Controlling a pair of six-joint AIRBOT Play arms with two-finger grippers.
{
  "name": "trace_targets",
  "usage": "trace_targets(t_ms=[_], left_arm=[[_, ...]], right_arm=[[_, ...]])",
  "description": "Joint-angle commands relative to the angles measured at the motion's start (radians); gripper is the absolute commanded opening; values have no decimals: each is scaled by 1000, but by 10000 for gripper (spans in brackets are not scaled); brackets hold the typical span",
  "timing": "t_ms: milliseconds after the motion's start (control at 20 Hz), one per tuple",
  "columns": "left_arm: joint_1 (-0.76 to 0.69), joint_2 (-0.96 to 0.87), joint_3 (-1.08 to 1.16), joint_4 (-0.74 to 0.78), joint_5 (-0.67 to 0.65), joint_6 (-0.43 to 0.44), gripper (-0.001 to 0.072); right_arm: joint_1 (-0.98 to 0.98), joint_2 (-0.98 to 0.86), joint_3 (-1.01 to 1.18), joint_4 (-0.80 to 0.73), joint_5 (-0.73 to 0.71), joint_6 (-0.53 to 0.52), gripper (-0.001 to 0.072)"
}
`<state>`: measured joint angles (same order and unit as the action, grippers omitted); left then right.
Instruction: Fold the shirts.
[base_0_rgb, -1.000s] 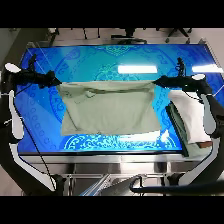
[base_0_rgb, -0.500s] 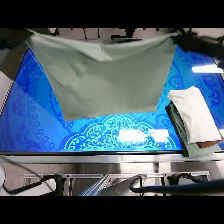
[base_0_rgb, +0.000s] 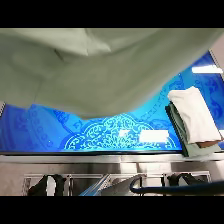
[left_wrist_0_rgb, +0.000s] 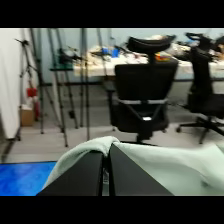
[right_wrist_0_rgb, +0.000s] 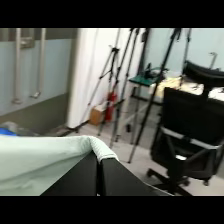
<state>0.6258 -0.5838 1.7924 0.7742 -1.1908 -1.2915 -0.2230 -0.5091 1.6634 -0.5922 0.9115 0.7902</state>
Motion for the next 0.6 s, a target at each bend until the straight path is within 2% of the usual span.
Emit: trace_targets(t_ms=[0, 100, 300, 400, 550], left_arm=[[-4, -3, 16, 71, -13, -19, 16], [-46, -118, 42, 55, -119, -19, 17], [-213, -459, 42, 21, -286, -19, 17], [-308, -651, 42, 50, -318, -18, 17], [-435, -957, 43, 183, -263, -20, 17]], right_arm=[[0, 16, -2, -128, -16, 27, 15], [0, -77, -3, -123, 63, 27, 15], [2, -382, -14, -6, 233, 17, 14], [4, -548, -34, 14, 233, 16, 14], [4, -809, -39, 33, 214, 10, 14]])
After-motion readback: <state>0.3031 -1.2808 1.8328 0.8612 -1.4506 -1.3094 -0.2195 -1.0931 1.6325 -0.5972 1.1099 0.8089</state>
